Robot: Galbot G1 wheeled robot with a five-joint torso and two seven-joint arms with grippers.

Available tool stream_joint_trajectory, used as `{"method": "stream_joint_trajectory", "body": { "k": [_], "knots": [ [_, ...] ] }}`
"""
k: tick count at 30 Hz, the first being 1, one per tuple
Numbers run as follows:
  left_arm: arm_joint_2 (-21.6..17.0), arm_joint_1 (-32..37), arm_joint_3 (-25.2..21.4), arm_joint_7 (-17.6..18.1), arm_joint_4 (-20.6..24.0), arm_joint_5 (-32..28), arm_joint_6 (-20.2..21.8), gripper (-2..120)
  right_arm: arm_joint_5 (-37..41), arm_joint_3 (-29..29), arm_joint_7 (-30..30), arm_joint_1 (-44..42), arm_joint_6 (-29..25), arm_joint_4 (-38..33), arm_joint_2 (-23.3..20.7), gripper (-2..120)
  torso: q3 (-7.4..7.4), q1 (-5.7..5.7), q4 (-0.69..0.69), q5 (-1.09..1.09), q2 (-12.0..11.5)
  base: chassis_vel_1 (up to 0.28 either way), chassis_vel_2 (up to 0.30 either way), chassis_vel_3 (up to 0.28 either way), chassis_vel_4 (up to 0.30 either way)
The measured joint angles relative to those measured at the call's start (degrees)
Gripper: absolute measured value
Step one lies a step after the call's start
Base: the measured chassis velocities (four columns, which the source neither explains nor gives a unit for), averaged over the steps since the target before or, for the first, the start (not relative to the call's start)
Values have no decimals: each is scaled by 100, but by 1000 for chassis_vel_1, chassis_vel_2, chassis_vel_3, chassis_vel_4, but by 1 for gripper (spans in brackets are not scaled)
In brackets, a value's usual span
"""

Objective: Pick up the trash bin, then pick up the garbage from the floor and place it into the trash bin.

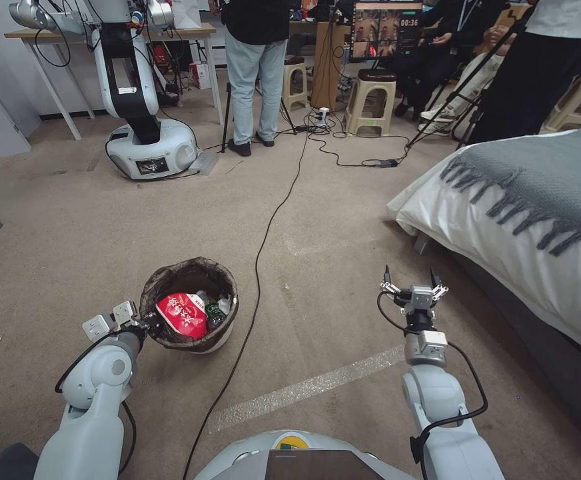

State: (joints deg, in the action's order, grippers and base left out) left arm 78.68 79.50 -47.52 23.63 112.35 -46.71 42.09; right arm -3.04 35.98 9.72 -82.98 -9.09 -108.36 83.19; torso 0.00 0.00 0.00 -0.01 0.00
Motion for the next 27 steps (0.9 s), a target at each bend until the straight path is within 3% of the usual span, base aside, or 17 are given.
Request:
{"method": "stream_joint_trajectory", "body": {
  "k": [7,15,22,24,27],
  "knots": [
    [-40,-305,31,451,-542,-404,-17,0,-47,-3,36,-54,-11,42,15,100,-2,0,0,9,1,0,0,0,0],
    [-33,-365,79,571,-674,-416,-22,1,-79,-10,57,-50,2,77,38,100,-3,-1,0,9,2,0,0,0,0],
    [-42,-264,80,458,-618,-115,-23,23,-82,-46,71,-54,2,114,39,100,-1,-1,2,0,1,0,0,0,0],
    [-24,-180,80,354,-456,76,-13,33,-82,-56,76,-54,4,114,40,100,2,0,-1,-7,0,0,0,0,0],
    [-15,-115,89,303,-280,190,11,39,-81,-57,83,-48,8,110,33,100,3,0,-1,-14,-1,0,0,0,0]
  ]
}}
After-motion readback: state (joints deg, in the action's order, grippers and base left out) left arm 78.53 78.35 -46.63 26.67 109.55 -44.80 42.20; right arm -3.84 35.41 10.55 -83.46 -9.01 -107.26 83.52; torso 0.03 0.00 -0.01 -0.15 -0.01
